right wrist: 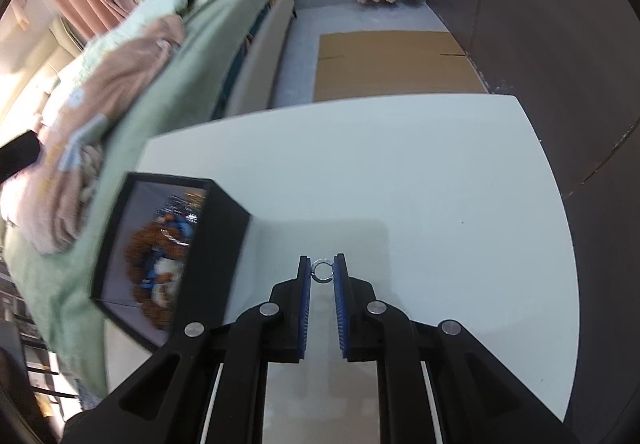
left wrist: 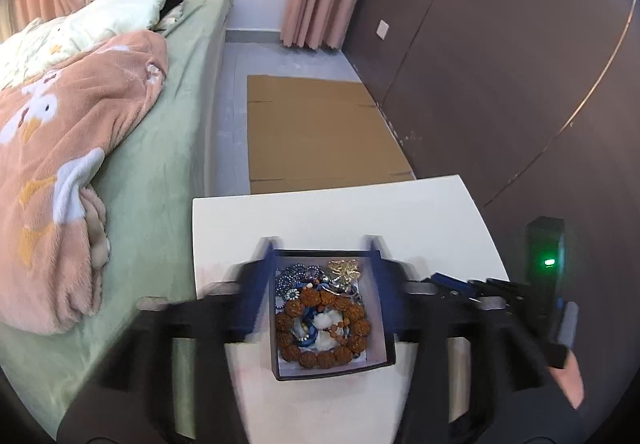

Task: Organize jewelry
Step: 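Grasp the small silver ring with the right tool and drop it in the box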

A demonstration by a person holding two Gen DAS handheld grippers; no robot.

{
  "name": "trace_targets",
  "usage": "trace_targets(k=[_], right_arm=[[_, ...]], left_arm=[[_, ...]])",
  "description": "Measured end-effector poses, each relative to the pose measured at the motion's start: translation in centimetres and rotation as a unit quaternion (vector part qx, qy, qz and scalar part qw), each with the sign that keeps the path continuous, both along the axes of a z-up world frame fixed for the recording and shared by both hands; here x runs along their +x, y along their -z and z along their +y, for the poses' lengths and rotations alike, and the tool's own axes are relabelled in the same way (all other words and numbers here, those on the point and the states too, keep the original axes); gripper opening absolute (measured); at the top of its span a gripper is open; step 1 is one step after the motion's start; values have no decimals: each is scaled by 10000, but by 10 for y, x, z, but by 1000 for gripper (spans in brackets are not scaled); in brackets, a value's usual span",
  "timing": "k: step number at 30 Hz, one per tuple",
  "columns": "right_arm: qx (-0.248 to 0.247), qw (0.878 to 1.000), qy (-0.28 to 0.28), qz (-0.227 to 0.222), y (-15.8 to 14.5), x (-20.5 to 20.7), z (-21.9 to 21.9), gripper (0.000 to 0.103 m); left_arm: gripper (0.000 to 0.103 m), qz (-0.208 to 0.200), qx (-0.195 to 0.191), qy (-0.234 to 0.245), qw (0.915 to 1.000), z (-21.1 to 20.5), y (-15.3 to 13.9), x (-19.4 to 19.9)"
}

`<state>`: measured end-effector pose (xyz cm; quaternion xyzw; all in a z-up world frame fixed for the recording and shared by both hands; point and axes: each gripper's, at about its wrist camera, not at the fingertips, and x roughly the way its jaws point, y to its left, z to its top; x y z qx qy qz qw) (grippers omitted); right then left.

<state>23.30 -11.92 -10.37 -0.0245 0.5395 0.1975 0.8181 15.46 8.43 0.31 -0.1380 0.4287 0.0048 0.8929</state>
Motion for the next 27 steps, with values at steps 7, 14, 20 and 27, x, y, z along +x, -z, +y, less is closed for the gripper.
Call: trace_targets(k=[7, 14, 20, 27], right_arm=[[755, 9971, -7, -56, -17, -9, -3, 12], [1439, 9890, -266, -219, -30, -22, 18, 12], [1623, 9849, -555, -237, -32, -31, 51, 12], [1416, 9867, -654, -459, -38, -47, 74, 77]], left_arm=[[75, -86, -478, -322, 9983, 15, 34, -17], [98, -266, -226, -497, 9982, 31, 36, -32], [98, -214, -435, -557, 9973, 50, 40, -36], [98, -254, -846, -748, 9933, 69, 38, -47]])
